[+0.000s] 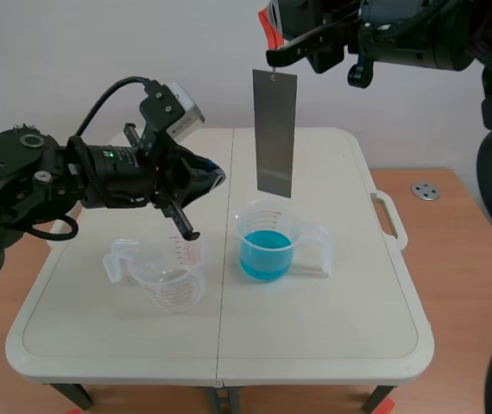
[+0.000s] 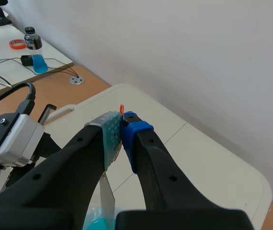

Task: Hold the metal plate by the orange handle, dip it into the blue solution, take it out and point at it, then put the plate back in the beaker on the left.
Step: 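Point at the plate with the left hand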

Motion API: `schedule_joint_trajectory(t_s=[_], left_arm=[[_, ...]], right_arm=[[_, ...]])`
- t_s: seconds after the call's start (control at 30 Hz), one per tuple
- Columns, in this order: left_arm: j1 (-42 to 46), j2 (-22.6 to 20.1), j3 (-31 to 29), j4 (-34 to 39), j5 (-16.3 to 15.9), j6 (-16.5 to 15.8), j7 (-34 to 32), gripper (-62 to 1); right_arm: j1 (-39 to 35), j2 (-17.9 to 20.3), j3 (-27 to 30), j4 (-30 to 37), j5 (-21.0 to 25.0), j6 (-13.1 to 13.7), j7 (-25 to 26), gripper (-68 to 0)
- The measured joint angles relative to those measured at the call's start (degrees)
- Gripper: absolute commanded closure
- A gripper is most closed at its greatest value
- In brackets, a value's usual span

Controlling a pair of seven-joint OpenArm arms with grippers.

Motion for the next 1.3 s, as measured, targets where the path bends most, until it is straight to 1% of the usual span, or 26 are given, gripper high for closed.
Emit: schedule_joint_trajectory(t_s=[0.1,0.3,0.37,0.8,0.87,1.3], left_arm=[[0.00,0.87,0.00,0.00,1.90,0.26,0.00,-1.4],[-0.02,1.97,0.79,0.00,3.58,0.28,-0.04,-1.4],[0.00,2.05,1.60,0.00,4.90,0.24,0.00,-1.4],[0.13,2.12,2.25,0.00,5.09,0.26,-0.02,-1.4],[0.13,2.12,2.25,0.00,5.57,0.26,-0.02,-1.4],[0.13,2.12,2.25,0.00,5.53,0.26,-0.02,-1.4]], right_arm=[[0.00,0.00,0.00,0.00,0.00,0.00,0.00,-1.5],[0.00,0.00,0.00,0.00,0.00,0.00,0.00,-1.5],[0.00,0.00,0.00,0.00,0.00,0.00,0.00,-1.5],[0.00,0.00,0.00,0.00,0.00,0.00,0.00,-1.5],[0.00,0.00,0.00,0.00,0.00,0.00,0.00,-1.5],[0.00,0.00,0.00,0.00,0.00,0.00,0.00,-1.5]])
